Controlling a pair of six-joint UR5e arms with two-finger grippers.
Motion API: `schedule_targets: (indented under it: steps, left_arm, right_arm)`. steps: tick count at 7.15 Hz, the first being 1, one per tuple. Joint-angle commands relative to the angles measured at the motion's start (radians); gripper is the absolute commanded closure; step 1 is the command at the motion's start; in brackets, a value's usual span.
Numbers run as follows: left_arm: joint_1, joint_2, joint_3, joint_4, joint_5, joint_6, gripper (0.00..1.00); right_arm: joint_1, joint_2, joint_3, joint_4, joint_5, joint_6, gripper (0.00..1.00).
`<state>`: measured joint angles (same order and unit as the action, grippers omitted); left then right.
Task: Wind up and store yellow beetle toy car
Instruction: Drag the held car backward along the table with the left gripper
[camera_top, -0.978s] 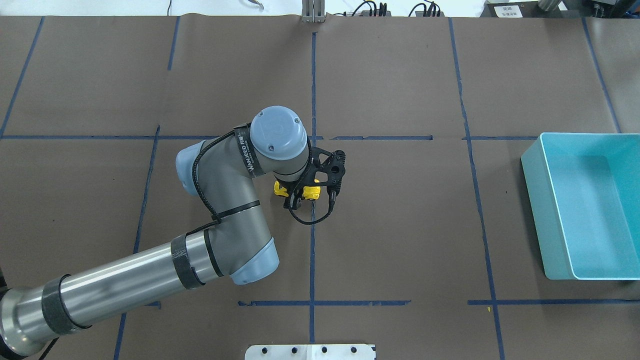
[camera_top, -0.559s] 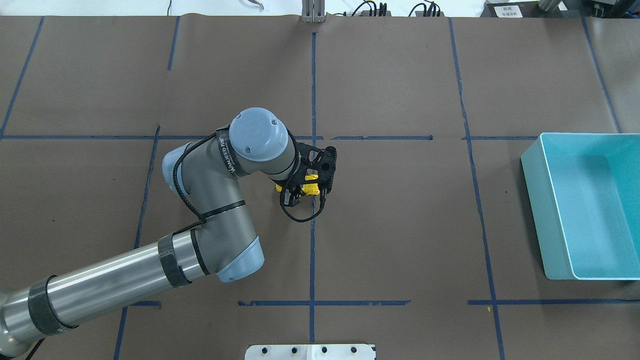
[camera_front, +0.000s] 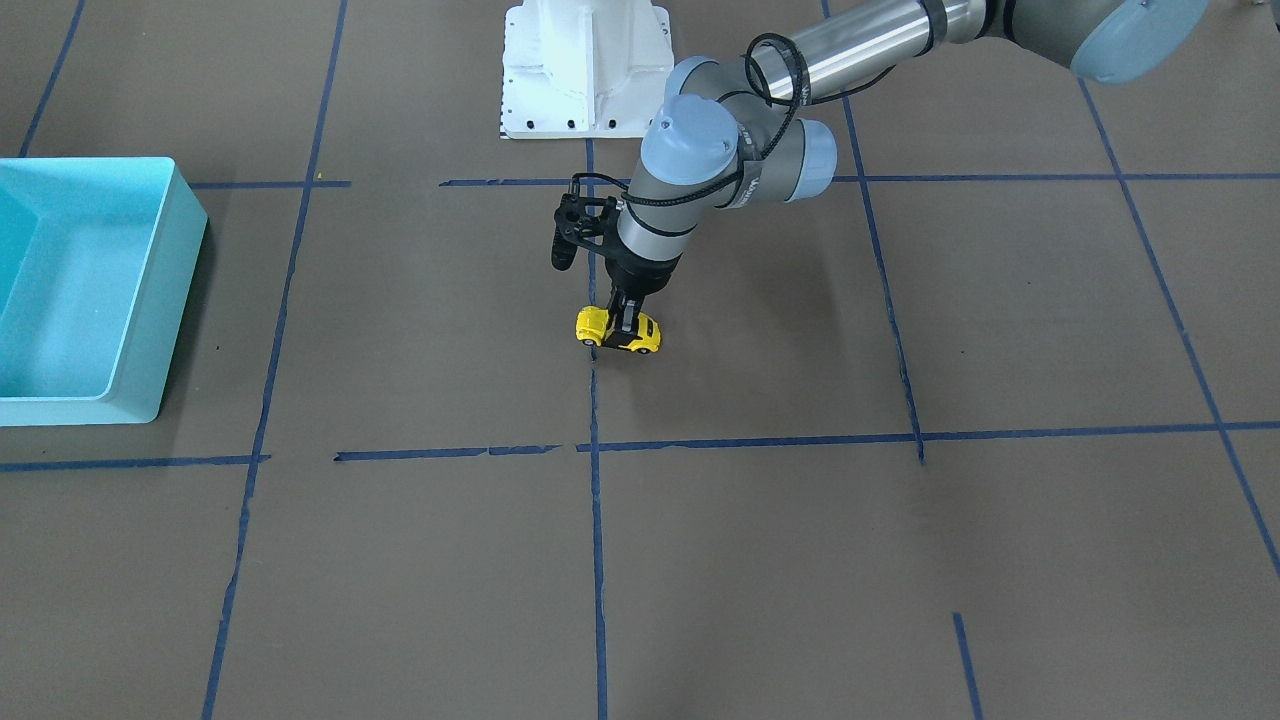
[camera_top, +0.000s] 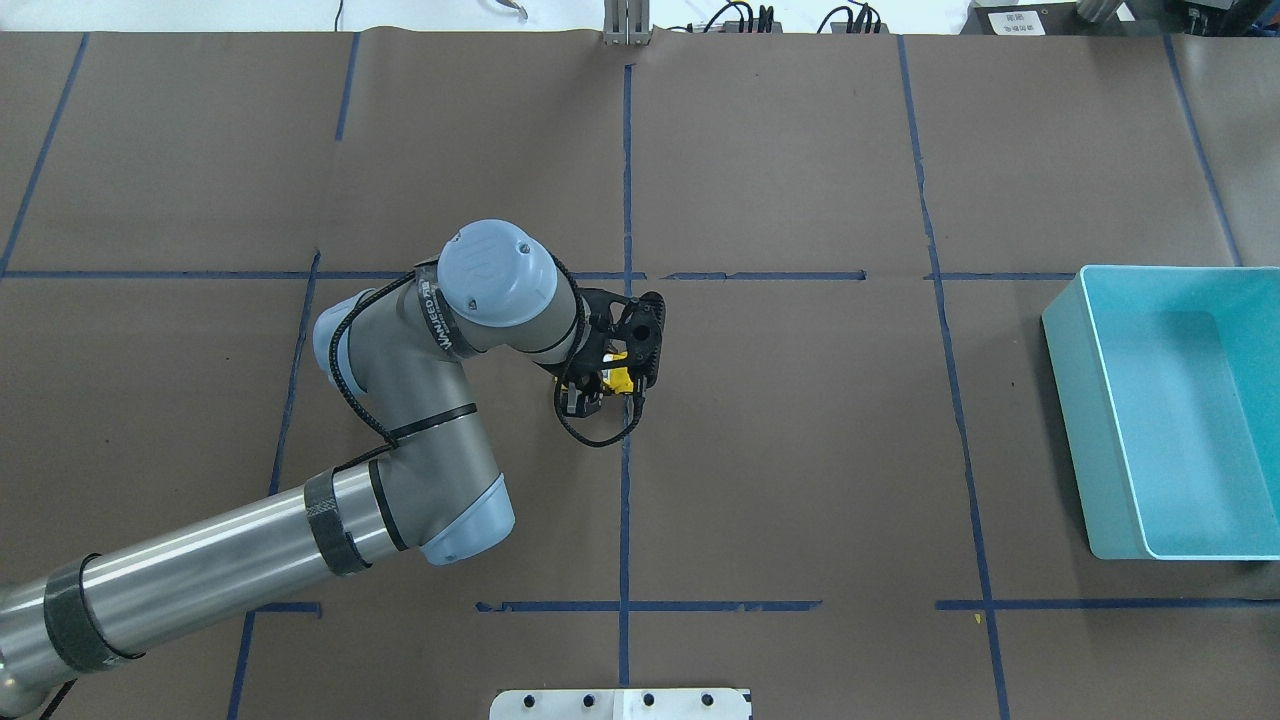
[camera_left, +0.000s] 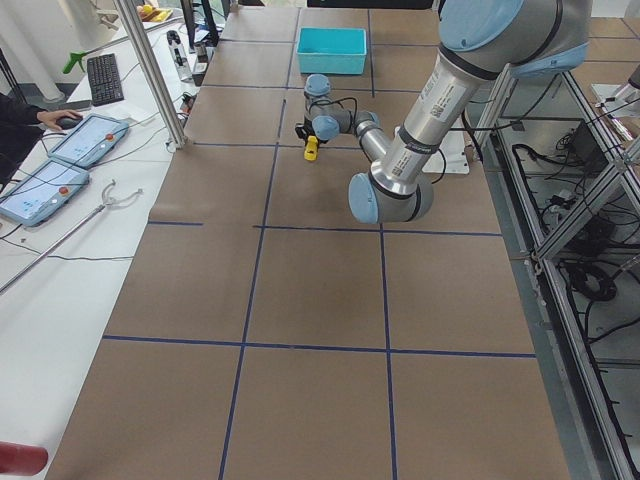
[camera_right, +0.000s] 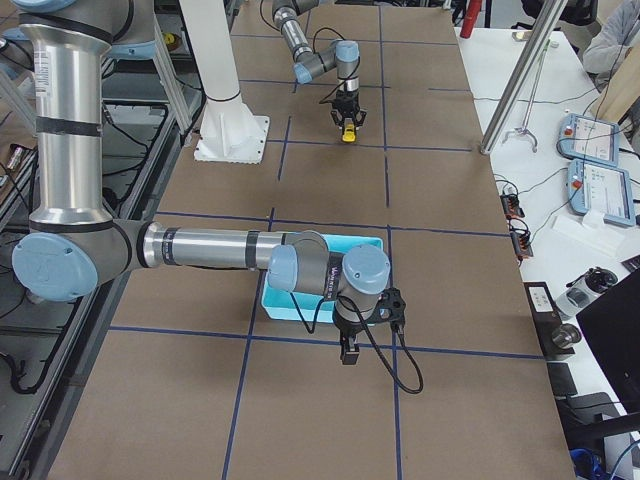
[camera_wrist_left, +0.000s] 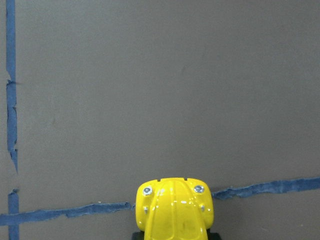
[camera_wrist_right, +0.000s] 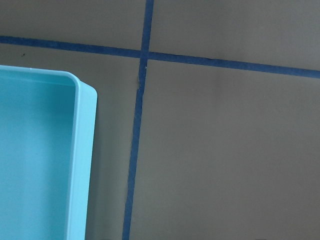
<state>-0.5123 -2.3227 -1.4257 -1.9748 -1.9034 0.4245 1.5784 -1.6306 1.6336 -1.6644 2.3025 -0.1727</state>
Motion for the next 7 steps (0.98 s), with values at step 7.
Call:
schedule_targets:
  steps: [7]
  left_arm:
    - [-0.049,0.075,-0.006,-0.079,-0.121,0.010,1.00]
  right_arm:
    - [0.000,0.000,0.000,0.000,-0.002,-0.008,0.00]
